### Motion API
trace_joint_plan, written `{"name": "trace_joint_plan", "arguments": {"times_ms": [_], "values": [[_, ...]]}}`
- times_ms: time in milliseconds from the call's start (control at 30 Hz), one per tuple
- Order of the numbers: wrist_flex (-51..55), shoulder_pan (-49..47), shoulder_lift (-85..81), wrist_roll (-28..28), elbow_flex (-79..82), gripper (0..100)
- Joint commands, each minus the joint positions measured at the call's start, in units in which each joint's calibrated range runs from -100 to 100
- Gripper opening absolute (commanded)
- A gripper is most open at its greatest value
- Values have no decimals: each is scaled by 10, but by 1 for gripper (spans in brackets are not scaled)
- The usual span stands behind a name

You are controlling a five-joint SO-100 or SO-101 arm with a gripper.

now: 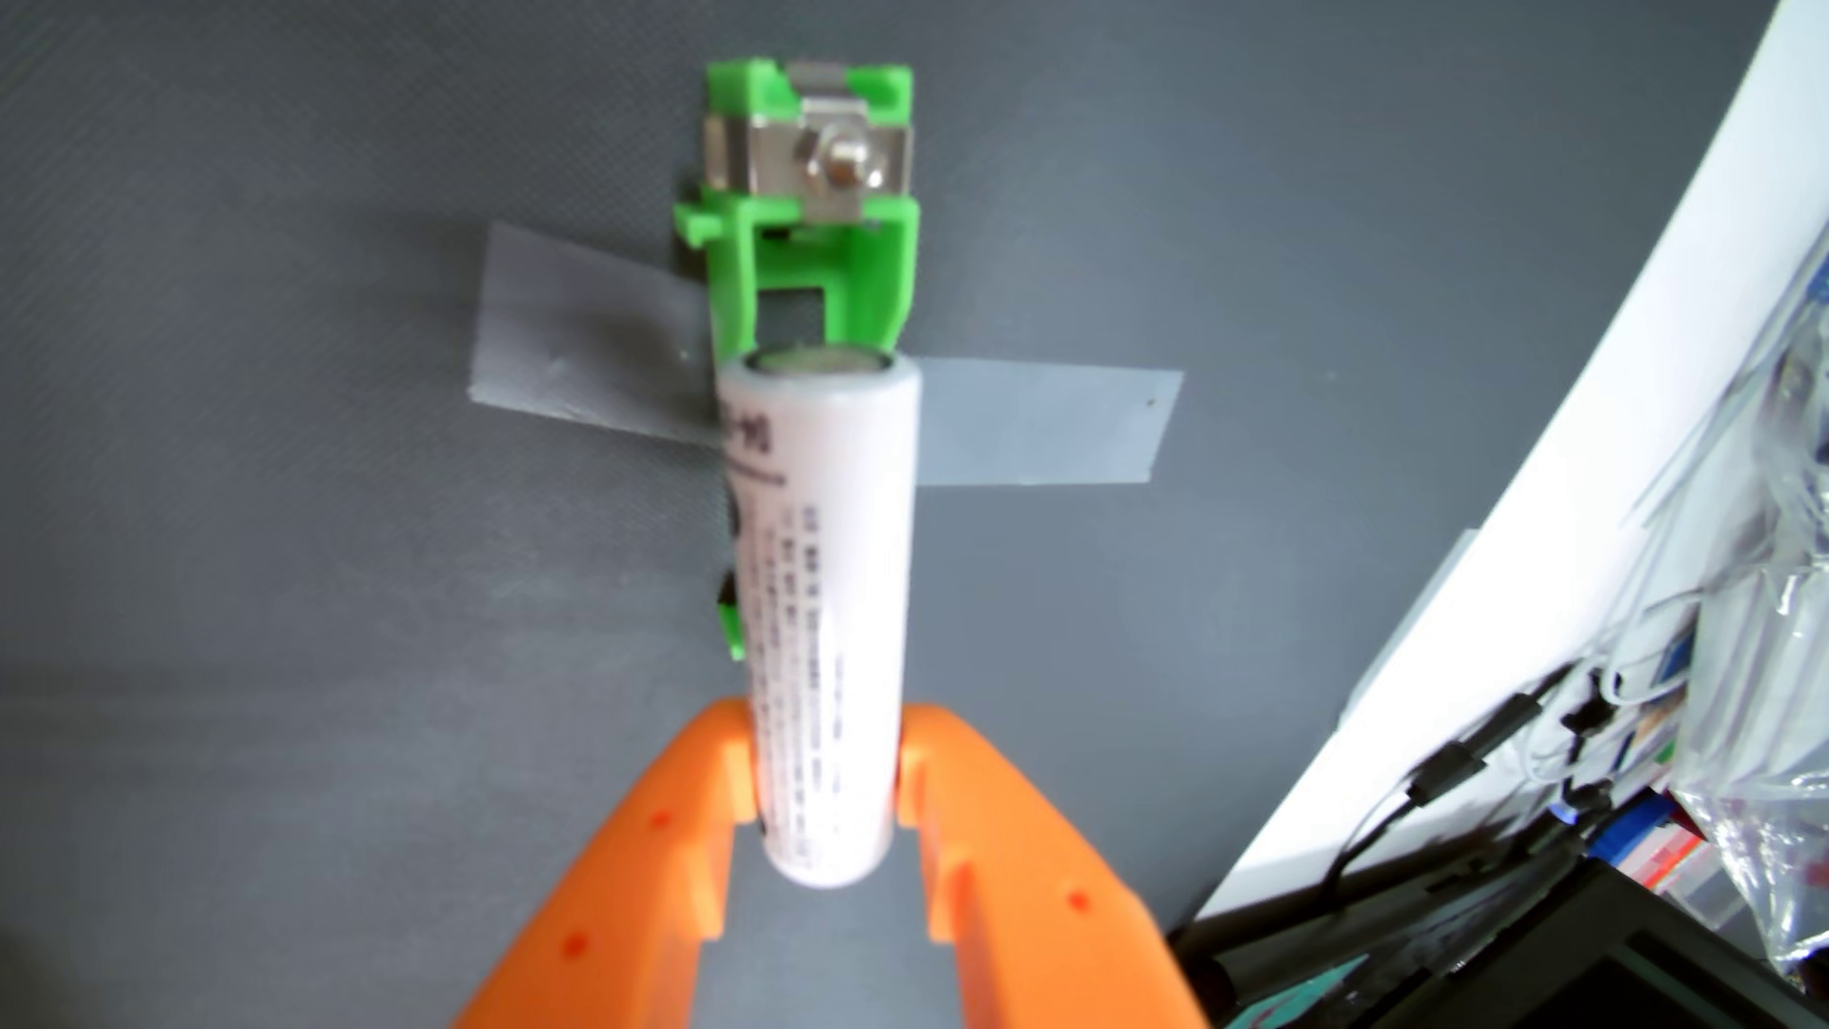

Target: Insert Battery

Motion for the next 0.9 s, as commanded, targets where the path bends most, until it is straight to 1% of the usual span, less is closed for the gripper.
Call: {"name": "trace_joint_plan", "arguments": {"times_ms": [0, 867], "values": [[-7, -1, 19, 0, -17, 1], [-7, -3, 39, 9, -32, 1]]}}
